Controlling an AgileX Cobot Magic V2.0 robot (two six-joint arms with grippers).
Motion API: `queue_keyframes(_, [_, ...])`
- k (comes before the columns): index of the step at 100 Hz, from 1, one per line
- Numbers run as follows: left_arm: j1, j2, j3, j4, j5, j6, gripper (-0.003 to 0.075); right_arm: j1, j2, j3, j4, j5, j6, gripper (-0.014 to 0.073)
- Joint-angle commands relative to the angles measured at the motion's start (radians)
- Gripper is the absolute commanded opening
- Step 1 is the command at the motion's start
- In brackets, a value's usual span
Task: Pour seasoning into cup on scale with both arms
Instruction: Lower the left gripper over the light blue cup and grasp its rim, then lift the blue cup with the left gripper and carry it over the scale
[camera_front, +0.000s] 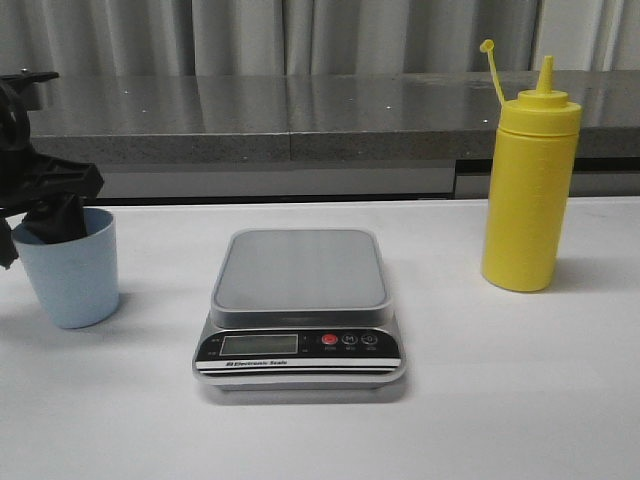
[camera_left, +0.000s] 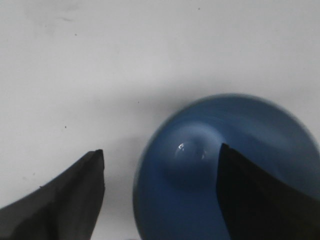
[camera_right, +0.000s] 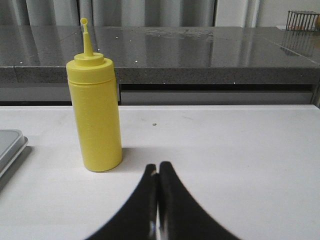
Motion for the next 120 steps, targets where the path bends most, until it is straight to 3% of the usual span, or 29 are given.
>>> queue_keyframes(1, [-0.009,-0.042,-0.029,-0.014,-0.040,0.003,0.0401,0.001,-0.020,-0.017,-0.013,-0.075,-0.002,-0.0069])
queue_keyframes(33, [-0.009,-0.042,-0.029,-0.014,-0.038,0.003,0.0150,0.001,-0.020,-0.017,-0.013,-0.075,-0.002,-0.0069])
queue_keyframes(68, [-0.009,-0.042,-0.029,-0.014,-0.040,0.003,-0.0013,0.001,-0.020,-0.017,-0.013,-0.075,-0.002,-0.0069])
queue_keyframes(91, [-0.009,-0.053,-0.059,-0.017,-0.011,0.003,-0.0020,0.001,-0.020,-0.017,-0.013,-0.075,-0.002,-0.0069])
queue_keyframes(120, [-0.014,-0.083,-0.254,-0.116,0.133,0.003,-0.0020,0.001,-0.020,-0.017,-0.013,-0.075,-0.002,-0.0069])
